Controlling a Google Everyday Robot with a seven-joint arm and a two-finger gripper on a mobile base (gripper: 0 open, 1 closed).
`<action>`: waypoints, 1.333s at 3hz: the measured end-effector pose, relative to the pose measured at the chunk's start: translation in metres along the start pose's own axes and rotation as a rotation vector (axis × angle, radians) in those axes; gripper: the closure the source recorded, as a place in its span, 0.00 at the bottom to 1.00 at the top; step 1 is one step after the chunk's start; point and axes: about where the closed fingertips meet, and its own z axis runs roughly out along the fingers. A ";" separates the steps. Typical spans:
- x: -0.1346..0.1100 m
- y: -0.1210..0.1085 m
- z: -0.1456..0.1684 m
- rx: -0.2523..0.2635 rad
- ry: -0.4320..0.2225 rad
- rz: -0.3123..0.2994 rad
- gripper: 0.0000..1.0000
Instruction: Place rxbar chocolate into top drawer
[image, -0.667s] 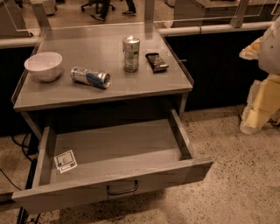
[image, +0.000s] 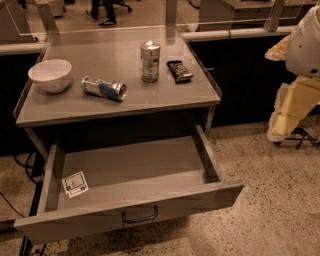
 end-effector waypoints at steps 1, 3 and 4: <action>-0.017 -0.030 0.018 -0.016 -0.020 -0.069 0.00; -0.017 -0.041 0.026 -0.010 -0.048 -0.070 0.00; -0.032 -0.070 0.047 -0.002 -0.077 -0.096 0.00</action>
Offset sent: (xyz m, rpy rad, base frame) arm 0.0286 0.0086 -0.0043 -0.0019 0.0015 0.0581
